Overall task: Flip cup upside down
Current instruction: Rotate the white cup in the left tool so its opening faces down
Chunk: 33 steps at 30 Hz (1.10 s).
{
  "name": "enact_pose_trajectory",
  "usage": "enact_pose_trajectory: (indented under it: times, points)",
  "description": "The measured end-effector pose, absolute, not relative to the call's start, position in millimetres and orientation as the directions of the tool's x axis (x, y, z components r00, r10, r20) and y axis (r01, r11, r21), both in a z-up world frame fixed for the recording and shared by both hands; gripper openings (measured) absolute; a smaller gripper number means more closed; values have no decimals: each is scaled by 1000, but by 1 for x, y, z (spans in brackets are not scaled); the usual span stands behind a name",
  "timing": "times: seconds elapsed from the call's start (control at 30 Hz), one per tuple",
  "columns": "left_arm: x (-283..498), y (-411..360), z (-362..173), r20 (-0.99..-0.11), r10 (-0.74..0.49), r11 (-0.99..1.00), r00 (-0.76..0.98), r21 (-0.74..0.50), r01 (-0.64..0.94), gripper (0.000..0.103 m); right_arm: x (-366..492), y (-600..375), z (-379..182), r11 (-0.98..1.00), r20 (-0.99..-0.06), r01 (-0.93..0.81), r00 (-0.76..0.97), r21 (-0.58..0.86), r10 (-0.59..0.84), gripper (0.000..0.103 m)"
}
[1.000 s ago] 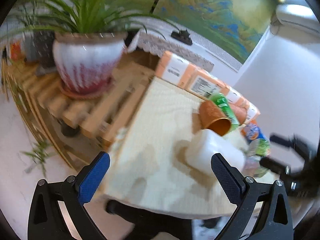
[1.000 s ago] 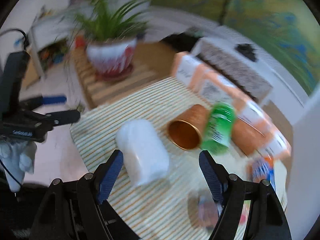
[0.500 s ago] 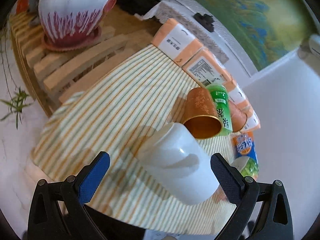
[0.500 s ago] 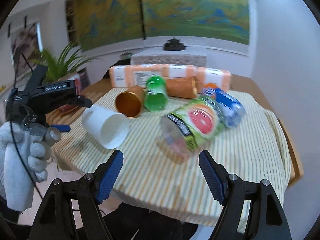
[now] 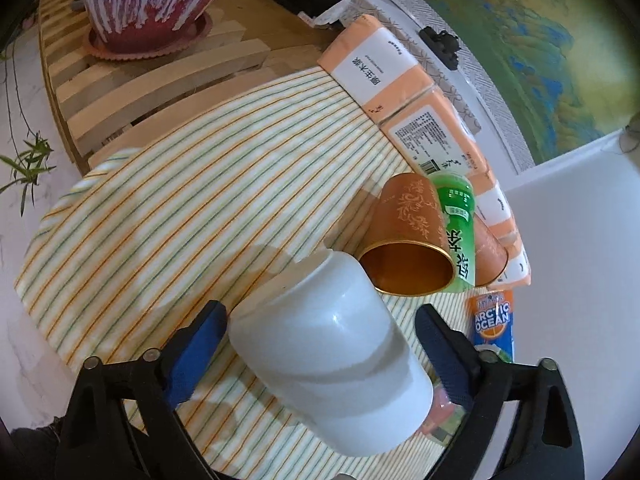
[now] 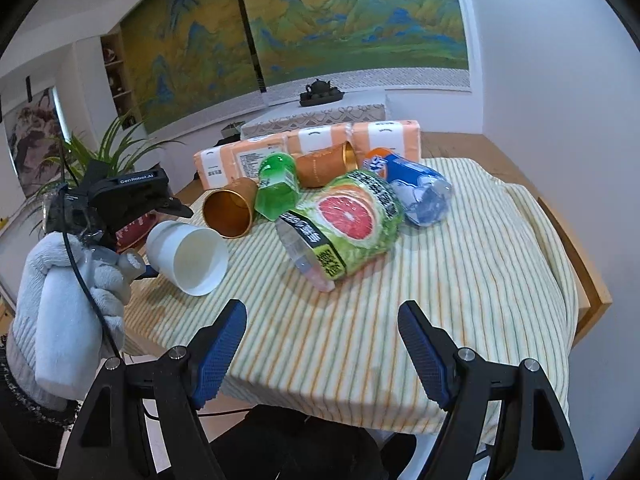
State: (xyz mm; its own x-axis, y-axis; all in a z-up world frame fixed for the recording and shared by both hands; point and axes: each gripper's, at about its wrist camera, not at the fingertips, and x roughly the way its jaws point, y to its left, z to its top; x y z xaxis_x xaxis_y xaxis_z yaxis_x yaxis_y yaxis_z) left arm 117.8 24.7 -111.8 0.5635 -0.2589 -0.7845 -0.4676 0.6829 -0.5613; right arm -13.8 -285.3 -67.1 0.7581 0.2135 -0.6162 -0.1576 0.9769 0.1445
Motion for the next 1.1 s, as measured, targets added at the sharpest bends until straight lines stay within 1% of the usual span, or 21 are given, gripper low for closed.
enact_pose_trajectory:
  times: [0.13, 0.47, 0.67, 0.87, 1.1]
  points:
    - [120, 24, -114, -790, -243, 694, 563, -547, -468, 88, -14, -292, -70, 978, -624, -140, 753, 158, 208, 75]
    - [119, 20, -108, -778, -245, 739, 579, -537, -408, 88, -14, -292, -66, 982, -618, -107, 765, 156, 181, 75]
    - [112, 9, -96, -763, -243, 807, 599, -502, -312, 87, -19, -295, -63, 983, -597, -73, 786, 171, 162, 75]
    - [109, -9, -79, -747, -222, 885, 626, -424, -194, 87, -23, -300, -64, 975, -585, -30, 796, 218, 156, 75]
    - [106, -30, -61, -714, -210, 943, 668, -329, -55, 85, -25, -297, -64, 977, -587, 5, 800, 215, 125, 75]
